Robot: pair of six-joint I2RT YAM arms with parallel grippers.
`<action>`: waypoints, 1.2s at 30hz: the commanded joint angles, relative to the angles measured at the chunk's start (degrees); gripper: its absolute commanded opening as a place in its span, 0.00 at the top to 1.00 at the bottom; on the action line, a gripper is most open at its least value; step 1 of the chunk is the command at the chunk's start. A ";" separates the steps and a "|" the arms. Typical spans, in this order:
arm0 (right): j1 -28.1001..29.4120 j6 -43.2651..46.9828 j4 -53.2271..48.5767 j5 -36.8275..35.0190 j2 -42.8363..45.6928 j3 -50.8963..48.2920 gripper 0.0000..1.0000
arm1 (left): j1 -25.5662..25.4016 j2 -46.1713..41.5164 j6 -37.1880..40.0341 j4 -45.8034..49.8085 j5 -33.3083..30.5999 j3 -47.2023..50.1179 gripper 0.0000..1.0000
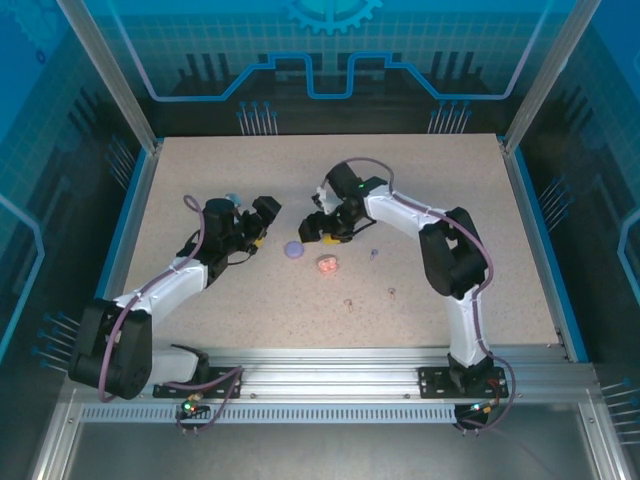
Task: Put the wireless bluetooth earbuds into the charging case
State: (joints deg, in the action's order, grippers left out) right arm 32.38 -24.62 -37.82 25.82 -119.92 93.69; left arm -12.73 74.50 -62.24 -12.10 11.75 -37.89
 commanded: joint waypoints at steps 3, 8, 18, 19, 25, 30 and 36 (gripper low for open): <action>-0.39 -2.18 -3.61 -3.53 -0.03 -1.21 0.21 | 0.52 -1.29 2.34 2.92 1.28 -1.58 0.01; -0.83 -2.63 -5.18 -5.14 -0.45 -2.81 0.21 | 0.54 -1.20 3.44 5.10 1.36 -2.53 0.01; 0.77 -0.64 -5.89 0.80 -3.92 -1.25 0.22 | 0.51 -0.51 3.71 6.48 1.34 -2.86 0.01; 1.31 0.11 -6.54 1.47 -4.89 0.09 0.22 | 0.51 -0.40 3.57 6.45 1.33 -2.89 0.01; 5.13 6.04 -13.89 6.19 -12.65 12.26 0.24 | 0.52 -0.32 3.35 6.71 1.52 -2.96 0.01; 9.23 14.07 -22.33 8.14 -18.88 22.65 0.27 | 0.52 -0.73 3.24 7.16 1.86 -3.08 0.01; 10.21 14.18 -17.79 0.61 -12.78 18.06 0.26 | 0.52 -1.00 3.47 7.58 1.72 -3.15 0.01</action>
State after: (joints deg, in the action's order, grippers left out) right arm 43.66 -11.66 -55.40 29.23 -137.27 114.67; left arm -12.73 74.50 -59.59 -6.17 11.90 -39.20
